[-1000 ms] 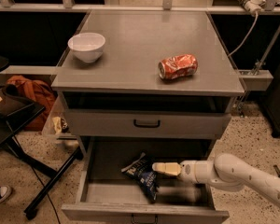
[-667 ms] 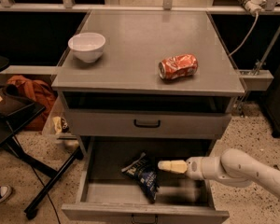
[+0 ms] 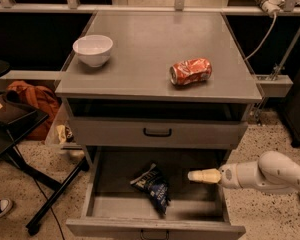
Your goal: Place blue chip bag into middle drawer
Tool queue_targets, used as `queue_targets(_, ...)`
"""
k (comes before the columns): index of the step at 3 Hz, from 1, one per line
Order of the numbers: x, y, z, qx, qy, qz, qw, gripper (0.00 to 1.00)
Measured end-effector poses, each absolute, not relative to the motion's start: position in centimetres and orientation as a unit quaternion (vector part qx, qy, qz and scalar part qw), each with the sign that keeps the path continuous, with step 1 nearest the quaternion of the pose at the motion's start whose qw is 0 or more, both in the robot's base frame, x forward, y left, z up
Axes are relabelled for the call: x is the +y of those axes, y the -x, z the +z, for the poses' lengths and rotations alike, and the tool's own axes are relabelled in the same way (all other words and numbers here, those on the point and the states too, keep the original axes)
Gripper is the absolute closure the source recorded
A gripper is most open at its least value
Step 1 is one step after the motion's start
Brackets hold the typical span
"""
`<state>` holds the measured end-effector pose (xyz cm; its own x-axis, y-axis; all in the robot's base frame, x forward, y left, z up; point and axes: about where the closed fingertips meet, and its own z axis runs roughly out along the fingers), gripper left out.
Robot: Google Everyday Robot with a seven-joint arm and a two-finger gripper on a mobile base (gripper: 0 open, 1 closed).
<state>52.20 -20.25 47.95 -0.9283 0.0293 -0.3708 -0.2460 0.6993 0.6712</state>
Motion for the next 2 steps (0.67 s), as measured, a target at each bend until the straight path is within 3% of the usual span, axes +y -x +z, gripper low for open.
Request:
queue_targets(1,-23.88,-51.05,49.34,0.909,0.06,0.377,0.169,0.0)
queue_targets(2,-23.79,-50.74,49.35,0.908,0.063,0.38,0.163,0.0)
